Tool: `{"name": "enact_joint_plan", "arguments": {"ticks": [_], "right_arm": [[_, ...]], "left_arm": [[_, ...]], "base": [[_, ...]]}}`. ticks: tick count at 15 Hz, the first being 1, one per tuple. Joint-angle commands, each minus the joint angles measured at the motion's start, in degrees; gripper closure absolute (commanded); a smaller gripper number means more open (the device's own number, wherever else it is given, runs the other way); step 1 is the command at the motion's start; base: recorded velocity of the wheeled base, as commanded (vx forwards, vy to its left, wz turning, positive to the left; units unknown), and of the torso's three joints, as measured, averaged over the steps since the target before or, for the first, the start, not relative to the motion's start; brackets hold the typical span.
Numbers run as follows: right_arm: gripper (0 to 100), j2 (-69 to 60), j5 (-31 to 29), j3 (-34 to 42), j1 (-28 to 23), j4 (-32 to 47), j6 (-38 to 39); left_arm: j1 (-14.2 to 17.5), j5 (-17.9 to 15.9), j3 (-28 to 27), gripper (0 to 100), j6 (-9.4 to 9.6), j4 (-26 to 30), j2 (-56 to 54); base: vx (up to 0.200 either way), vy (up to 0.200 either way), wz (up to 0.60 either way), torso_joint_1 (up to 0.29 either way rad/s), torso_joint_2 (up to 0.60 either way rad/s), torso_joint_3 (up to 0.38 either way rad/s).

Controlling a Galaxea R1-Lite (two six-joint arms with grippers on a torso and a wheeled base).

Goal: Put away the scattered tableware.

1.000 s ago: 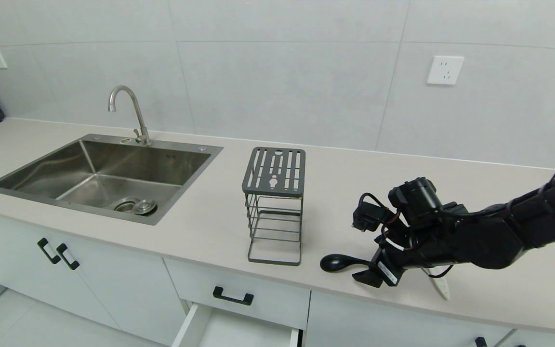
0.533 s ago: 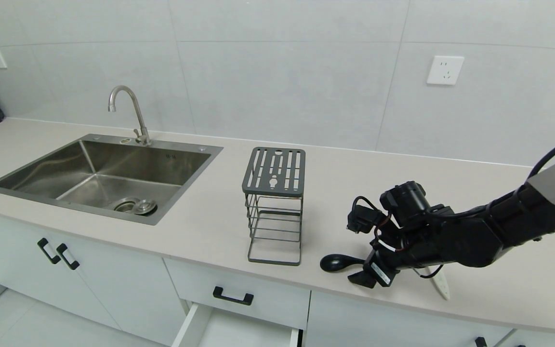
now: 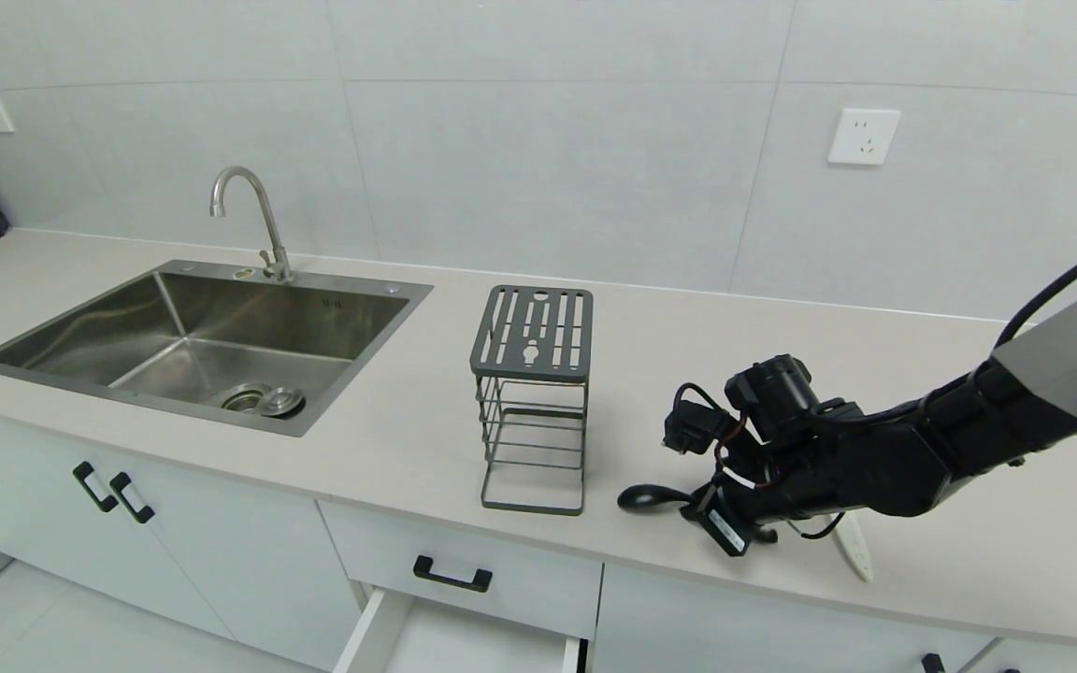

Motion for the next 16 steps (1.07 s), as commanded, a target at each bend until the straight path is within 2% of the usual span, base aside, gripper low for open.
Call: {"name": "enact_joint_plan", "arguments": {"ticks": [1,9,16], "right_arm": [[100,0.35,-0.05,0.1,0.02,0.1,0.0],[100,-2.72,0.3,1.33,0.73,0.18,-0.62],[100,-8.53,1.53,5.72,5.3,0.1,-0.71]], "left_arm": [[0.02,-0.01,0.0,0,-0.01,0.0,0.07],[0.02,-0.01,0.0,0,-0.01,0.0,0.07],[-0.06,-0.01,0.0,0,-0.01,0.0,0.07]], "base": [[0.0,0.0,0.0,0.0,0.0,0.0],[0.0,0.0,0.0,0.0,0.0,0.0],[0.0,0.0,0.0,0.0,0.0,0.0]]}}
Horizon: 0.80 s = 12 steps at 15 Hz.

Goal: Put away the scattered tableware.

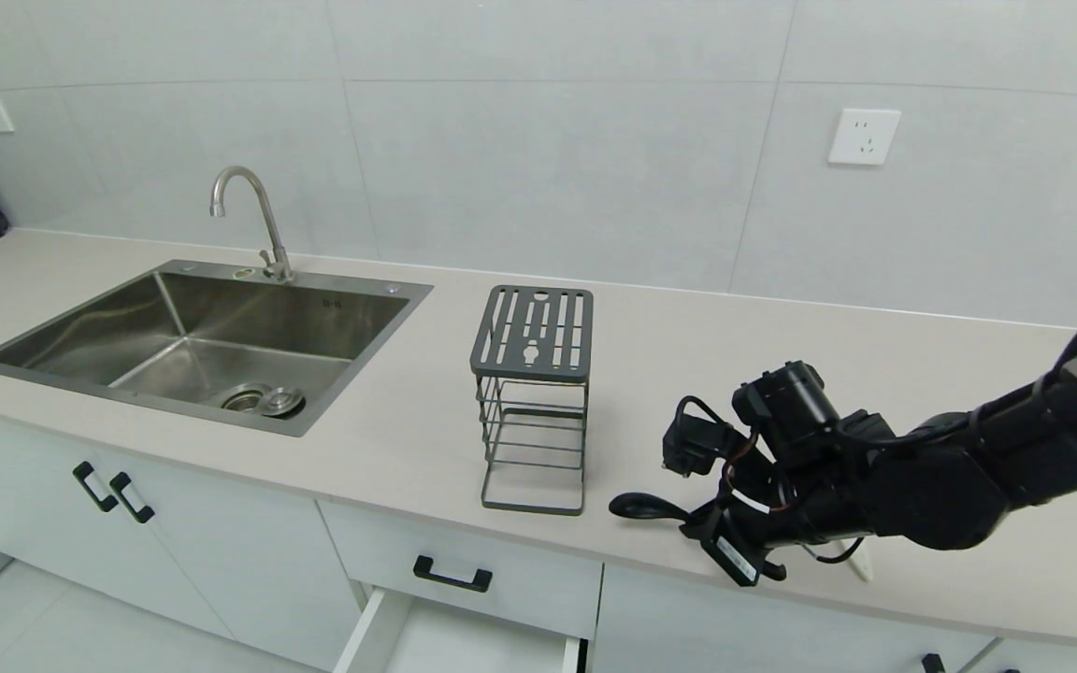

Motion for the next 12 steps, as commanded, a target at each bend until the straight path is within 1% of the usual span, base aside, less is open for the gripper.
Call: {"name": "enact_joint_plan", "arguments": {"ticks": [1,3,6,7,10,12], "right_arm": [[100,-2.08,0.06,0.82,1.75,-0.1,0.15],[100,-2.44,0.06,1.61,3.34,-0.1,0.24],[100,-2.17,0.76,0.21,7.2,-0.98,0.15],[100,-1.21,1.2,-0.85,9.75,-1.15,0.41],[100,3.1,1.37,-3.75,14.5,-1.15,1.73],[100,5.91,1.46,-7.18,17.75,-1.07,2.79]], "left_arm": [[0.02,-0.01,0.0,0,-0.01,0.0,0.07],[-0.06,-0.01,0.0,0,-0.01,0.0,0.07],[-0.06,-0.01,0.0,0,-0.01,0.0,0.07],[0.02,-0.01,0.0,0,-0.01,0.0,0.07],[0.02,-0.01,0.0,0,-0.01,0.0,0.07],[0.02,-0.01,0.0,0,-0.01,0.0,0.07]], "base": [[0.0,0.0,0.0,0.0,0.0,0.0],[0.0,0.0,0.0,0.0,0.0,0.0],[0.0,0.0,0.0,0.0,0.0,0.0],[0.0,0.0,0.0,0.0,0.0,0.0],[0.0,0.0,0.0,0.0,0.0,0.0],[0.0,0.0,0.0,0.0,0.0,0.0]]}}
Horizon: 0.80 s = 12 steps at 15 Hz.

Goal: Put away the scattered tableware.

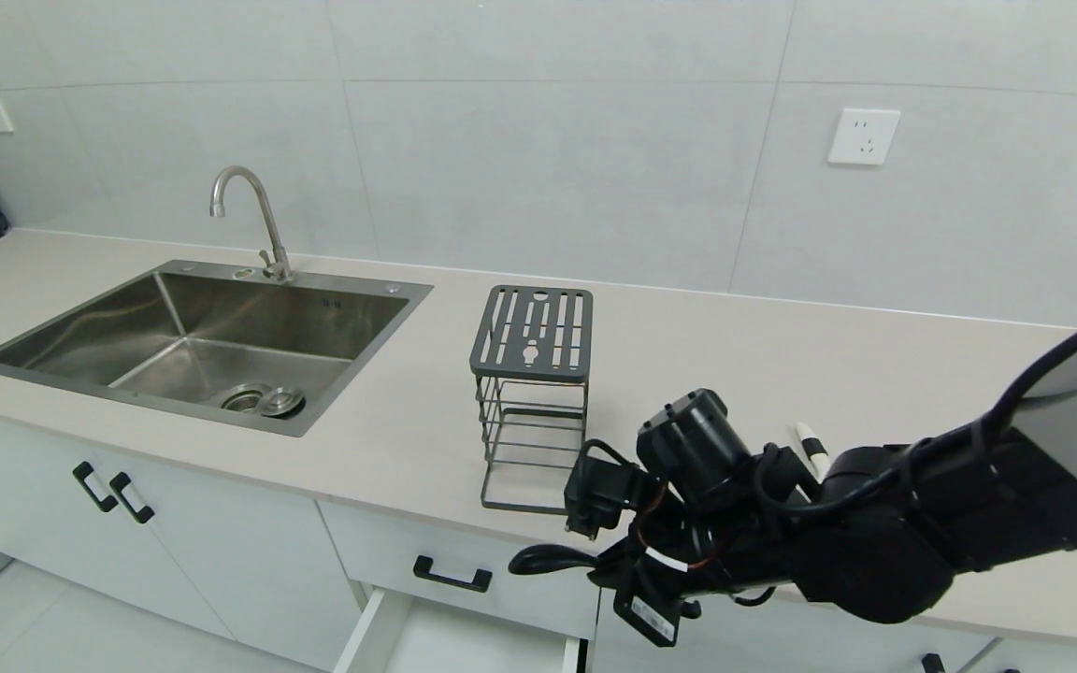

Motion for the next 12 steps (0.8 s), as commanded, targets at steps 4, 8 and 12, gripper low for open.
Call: {"name": "enact_joint_plan", "arguments": {"ticks": [4,8,12], "right_arm": [[100,3.6,0.1,-2.91,6.9,0.38,-2.6],[100,3.51,0.18,-4.5,7.25,0.29,-4.36],[100,3.6,2.03,-9.59,9.45,0.29,2.67]], "left_arm": [[0.0,0.0,0.0,0,-0.01,0.0,0.07],[0.0,0.0,0.0,0,-0.01,0.0,0.07],[0.0,0.0,0.0,0,-0.01,0.0,0.07]], "base": [[0.0,0.0,0.0,0.0,0.0,0.0],[0.0,0.0,0.0,0.0,0.0,0.0],[0.0,0.0,0.0,0.0,0.0,0.0]]}}
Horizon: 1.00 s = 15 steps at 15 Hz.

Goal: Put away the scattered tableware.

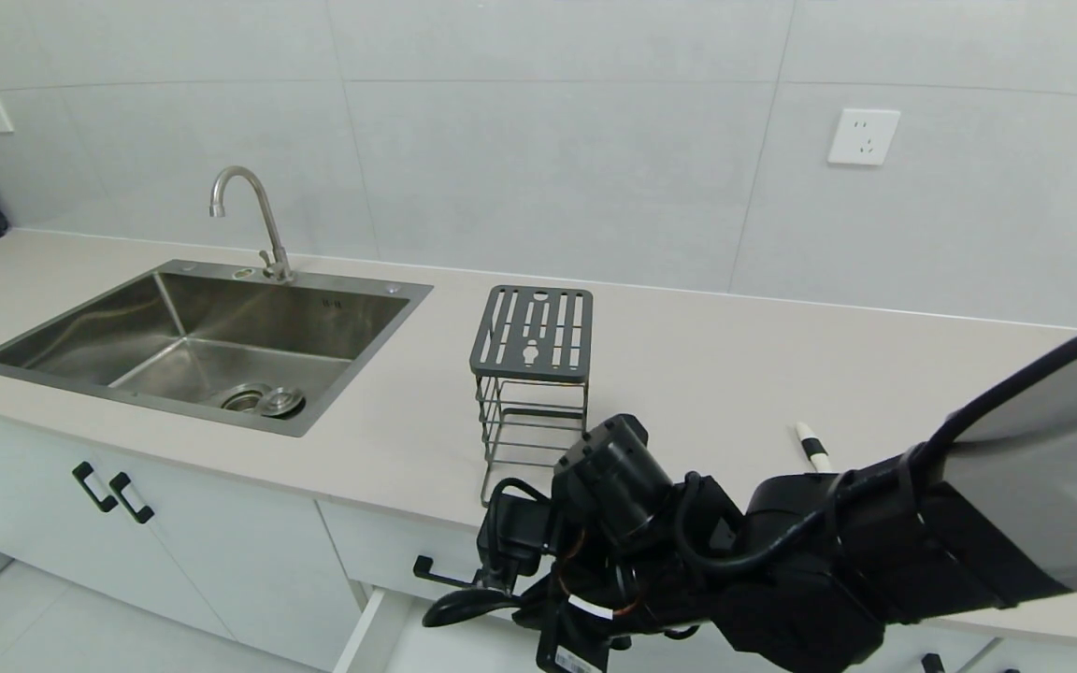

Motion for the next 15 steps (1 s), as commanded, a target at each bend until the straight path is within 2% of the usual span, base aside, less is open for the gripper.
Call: {"name": "enact_joint_plan", "arguments": {"ticks": [1,5,11,15], "right_arm": [[100,0.15,1.97,-4.53,0.99,-0.03,1.51],[100,0.59,4.6,-5.85,2.13,0.23,1.42],[100,0.59,4.95,-7.25,2.22,0.14,1.42],[100,0.59,4.87,-6.46,2.22,-0.12,1.59]], "left_arm": [[0.0,-0.01,0.0,0,-0.01,0.0,0.07],[0.0,-0.01,0.0,0,-0.01,0.0,0.07],[-0.09,-0.01,0.0,0,-0.01,0.0,0.07],[0.0,-0.01,0.0,0,-0.01,0.0,0.07]], "base": [[0.0,0.0,0.0,0.0,0.0,0.0],[0.0,0.0,0.0,-0.01,0.01,0.013],[0.0,0.0,0.0,-0.203,0.45,0.246],[0.0,0.0,0.0,-0.094,0.22,0.123]]}}
